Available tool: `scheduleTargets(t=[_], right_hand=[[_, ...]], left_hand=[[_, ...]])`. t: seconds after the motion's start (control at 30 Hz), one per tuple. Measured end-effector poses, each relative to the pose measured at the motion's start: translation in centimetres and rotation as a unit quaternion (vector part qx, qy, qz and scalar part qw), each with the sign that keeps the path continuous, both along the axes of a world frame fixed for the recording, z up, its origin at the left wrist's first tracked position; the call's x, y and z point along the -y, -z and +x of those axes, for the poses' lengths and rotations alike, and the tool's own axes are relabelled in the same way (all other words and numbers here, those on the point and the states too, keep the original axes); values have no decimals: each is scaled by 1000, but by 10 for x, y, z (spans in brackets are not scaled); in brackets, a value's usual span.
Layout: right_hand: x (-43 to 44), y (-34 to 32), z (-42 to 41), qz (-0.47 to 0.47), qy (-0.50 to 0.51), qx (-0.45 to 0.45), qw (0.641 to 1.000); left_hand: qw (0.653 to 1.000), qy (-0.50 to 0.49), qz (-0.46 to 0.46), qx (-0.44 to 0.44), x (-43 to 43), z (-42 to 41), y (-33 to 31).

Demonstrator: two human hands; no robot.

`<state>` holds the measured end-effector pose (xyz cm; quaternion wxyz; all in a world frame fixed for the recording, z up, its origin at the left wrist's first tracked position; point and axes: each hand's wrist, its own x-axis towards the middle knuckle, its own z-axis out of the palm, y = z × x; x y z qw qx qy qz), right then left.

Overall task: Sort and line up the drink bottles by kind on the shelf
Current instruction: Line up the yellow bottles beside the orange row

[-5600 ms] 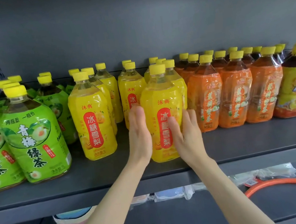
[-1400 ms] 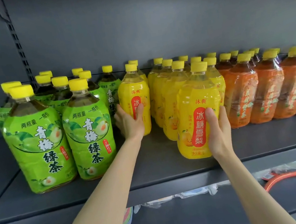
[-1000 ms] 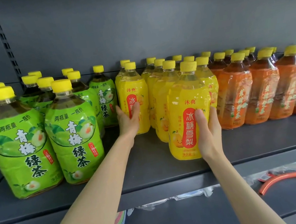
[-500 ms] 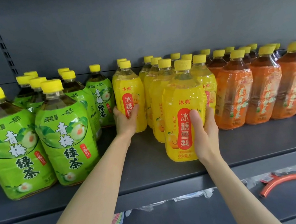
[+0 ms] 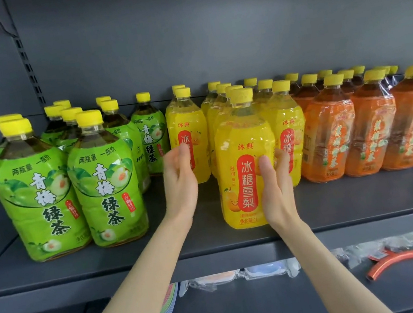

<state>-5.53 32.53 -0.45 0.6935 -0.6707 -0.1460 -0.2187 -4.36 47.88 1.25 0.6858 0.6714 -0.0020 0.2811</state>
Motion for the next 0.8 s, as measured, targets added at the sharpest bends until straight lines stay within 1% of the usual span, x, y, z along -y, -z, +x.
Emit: scheduleTargets(t=[0.1, 0.17, 0.27, 0.33, 0.43, 0.53, 0.63, 0.7, 0.8], right_hand=[[-17, 0, -2, -34, -39, -3, 999], [-28, 1, 0, -64, -42, 0, 997], [-33, -4, 5, -159, 1, 16, 987], [-31, -9, 8, -206, 34, 26, 978], [-21, -12, 17, -218, 117, 95, 964], [-5, -13, 31, -258, 178, 149, 938], [6, -13, 45, -348, 208, 171, 898], [9, -11, 51, -390, 219, 182, 876], [11, -6, 56, -409, 237, 202, 858]], left_hand=[[996, 82, 1, 25, 14, -24, -2], [996, 81, 11, 39, 17, -27, 0], [998, 30, 18, 51, 11, -25, 0], [998, 20, 25, 51, 6, -22, -1], [998, 24, 45, 29, 0, -16, -3], [999, 27, 36, 22, -5, -7, -6], [999, 37, 30, 2, -11, 5, -9], [999, 44, 31, -9, -14, 12, -8], [997, 52, 55, -15, -17, 23, -4]])
